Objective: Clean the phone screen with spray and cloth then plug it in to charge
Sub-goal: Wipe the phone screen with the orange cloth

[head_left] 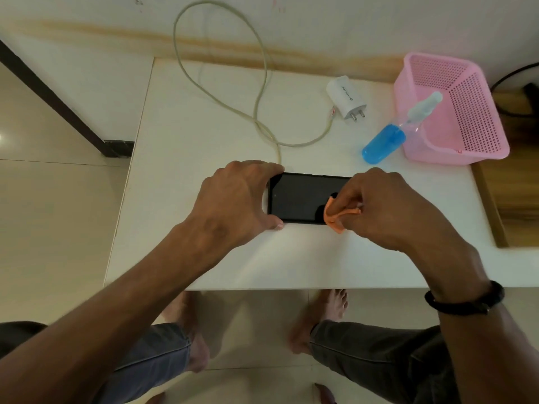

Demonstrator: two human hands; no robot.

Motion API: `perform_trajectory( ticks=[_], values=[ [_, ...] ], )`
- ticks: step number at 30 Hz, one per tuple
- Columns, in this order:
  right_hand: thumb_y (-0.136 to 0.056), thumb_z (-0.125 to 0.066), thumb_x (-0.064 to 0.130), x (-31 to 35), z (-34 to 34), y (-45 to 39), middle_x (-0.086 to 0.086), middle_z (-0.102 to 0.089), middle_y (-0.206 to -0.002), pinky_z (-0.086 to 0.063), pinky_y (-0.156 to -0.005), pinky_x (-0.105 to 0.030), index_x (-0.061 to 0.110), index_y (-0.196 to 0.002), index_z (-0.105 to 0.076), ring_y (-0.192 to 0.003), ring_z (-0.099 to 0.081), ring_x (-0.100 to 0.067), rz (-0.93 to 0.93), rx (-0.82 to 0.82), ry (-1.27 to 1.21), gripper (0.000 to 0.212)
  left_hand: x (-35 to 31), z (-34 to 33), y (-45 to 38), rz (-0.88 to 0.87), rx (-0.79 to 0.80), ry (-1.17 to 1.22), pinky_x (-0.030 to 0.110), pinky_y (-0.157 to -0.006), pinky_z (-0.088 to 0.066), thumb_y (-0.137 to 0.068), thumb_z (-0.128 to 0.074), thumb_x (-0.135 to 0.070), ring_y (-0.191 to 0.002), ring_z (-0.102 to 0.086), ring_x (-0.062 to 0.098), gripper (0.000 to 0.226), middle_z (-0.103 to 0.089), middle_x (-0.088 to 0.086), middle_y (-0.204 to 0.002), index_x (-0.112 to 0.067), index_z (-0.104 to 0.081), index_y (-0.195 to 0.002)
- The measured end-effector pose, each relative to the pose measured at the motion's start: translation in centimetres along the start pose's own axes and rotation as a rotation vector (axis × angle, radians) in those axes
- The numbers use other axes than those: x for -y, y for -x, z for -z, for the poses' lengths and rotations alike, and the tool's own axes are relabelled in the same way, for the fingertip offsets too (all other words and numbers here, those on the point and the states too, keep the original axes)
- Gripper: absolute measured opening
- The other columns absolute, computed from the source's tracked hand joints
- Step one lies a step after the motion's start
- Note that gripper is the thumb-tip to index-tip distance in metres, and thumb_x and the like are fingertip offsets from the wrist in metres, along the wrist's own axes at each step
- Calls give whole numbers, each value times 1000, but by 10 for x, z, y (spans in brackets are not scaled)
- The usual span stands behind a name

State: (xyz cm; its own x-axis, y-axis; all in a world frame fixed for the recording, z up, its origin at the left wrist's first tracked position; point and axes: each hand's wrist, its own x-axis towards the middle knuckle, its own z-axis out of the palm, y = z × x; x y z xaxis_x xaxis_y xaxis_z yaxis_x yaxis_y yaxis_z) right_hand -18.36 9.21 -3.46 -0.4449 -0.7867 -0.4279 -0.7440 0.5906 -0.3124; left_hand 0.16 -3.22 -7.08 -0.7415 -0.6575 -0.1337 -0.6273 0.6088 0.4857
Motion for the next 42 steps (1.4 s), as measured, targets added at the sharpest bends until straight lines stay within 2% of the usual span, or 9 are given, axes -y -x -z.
perform_trajectory(
  ticks=[3,8,12,17,23,27,31,34,42],
  values=[
    [-85,-83,22,-14,4,-1,22,-60,-72,-35,-54,-7,37,-76,-71,-66,-60,0,-114,-110,-52,21,-1,-1,0,4,-9,22,35,-78,-55,-64,-92,-50,-94,-67,18,82,-69,-14,-107,-33,-60,-137],
    [-93,-76,24,-12,-4,-8,-4,-75,-86,-62,-79,-33,15,-97,-79,-80,-73,-20,-200,-361,-124,10,-1,-5,-2,-13,-2,59,43,-85,-60,-62,-94,-49,-93,-69,19,108,-69,-11,-125,-39,-34,-152],
    [-98,-67,19,8,-12,-14,-11,-75,-90,-63,-86,-40,11,-95,-78,-82,-73,-26,-212,-421,-199,14,-1,-7,0,-20,-23,120,42,-85,-61,-61,-97,-44,-84,-71,14,120,-68,-8,-134,-40,-25,-158],
    [-100,-62,23,41,-23,-30,-12,-70,-104,-58,-87,-35,7,-108,-72,-93,-69,-27,-166,-385,-88,21,-1,-9,6,-10,-36,246,38,-89,-60,-63,-97,-33,-76,-72,8,122,-66,-7,-138,-40,-24,-160],
    [-90,-76,20,58,-33,-29,-7,-63,-114,-25,-52,-9,14,-113,-71,-75,-50,-14,-83,-250,-13,25,4,-6,5,-3,-1,294,40,-90,-60,-63,-97,-24,-81,-73,9,128,-66,-7,-140,-41,-16,-162],
    [-88,-78,13,65,-33,-24,-6,-66,-116,-35,-60,-9,18,-115,-76,-79,-59,-15,50,-199,-19,28,5,-7,6,-10,-2,298,41,-87,-61,-63,-96,-21,-82,-73,11,133,-67,-7,-138,-40,-10,-163],
    [-93,-77,22,73,-36,-20,5,-58,-99,-31,-50,-8,17,-115,-76,-63,-52,-5,132,-156,-28,23,5,-8,6,-9,-1,262,45,-91,-59,-67,-95,-23,-110,-72,14,133,-71,-8,-131,-42,-5,-163],
    [-92,-77,28,73,-34,-17,9,-56,-98,-33,-54,-8,17,-121,-72,-64,-48,0,172,-82,-20,32,3,-6,5,-13,5,193,47,-90,-58,-69,-93,-28,-115,-69,17,132,-70,-9,-130,-44,-1,-162],
    [-92,-74,12,61,-23,-3,8,-72,-122,-41,-83,-13,28,-126,-75,-109,-67,-13,232,57,38,38,-1,-4,4,-81,-15,-63,37,-75,-56,-75,-85,-48,-91,-69,18,121,-67,-13,-129,-46,-1,-161]
  ],
)
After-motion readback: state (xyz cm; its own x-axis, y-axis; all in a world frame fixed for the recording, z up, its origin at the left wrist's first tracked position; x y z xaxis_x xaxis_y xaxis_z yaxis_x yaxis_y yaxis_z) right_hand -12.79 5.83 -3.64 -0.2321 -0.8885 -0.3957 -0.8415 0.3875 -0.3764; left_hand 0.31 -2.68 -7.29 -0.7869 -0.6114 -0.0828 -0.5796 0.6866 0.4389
